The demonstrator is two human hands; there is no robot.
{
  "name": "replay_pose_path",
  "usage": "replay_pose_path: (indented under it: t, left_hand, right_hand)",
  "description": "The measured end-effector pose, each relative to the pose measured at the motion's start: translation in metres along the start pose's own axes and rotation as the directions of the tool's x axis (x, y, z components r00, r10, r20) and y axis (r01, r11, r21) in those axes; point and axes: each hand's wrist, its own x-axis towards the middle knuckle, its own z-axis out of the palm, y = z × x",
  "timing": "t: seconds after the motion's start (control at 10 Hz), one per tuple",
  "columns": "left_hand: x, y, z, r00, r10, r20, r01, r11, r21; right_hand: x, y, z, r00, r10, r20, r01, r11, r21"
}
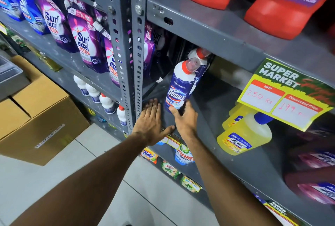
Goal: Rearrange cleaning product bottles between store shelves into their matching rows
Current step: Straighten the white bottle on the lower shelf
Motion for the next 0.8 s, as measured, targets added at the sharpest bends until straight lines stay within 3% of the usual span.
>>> replay_pose_path:
  t: [0.6, 0.7, 0.8]
  left_hand:
    - [0.0, 0.002, -0.007, 0.998, -0.019, 0.051, 0.018, 1.0, 0.021]
    - [-0.011, 0.007, -0.02, 1.0, 0.026, 0.015, -0.026, 1.0, -0.008]
    - [-0.032, 0.01, -0.039, 0.978, 0.114, -0.174, -0.125, 0.991, -0.05]
  right_hand:
    - [-0.009, -0.007, -0.007, 1.0, 0.031, -0.001, -0.031, 0.998, 0.061]
    - [-0.019, -0.013, -0.022, 0.997, -0.045, -0.07, 0.047, 0.999, 0.024]
    - [-0.045, -0.036, -0.041, 0.978, -0.177, -0.107, 0.162, 0.977, -0.139]
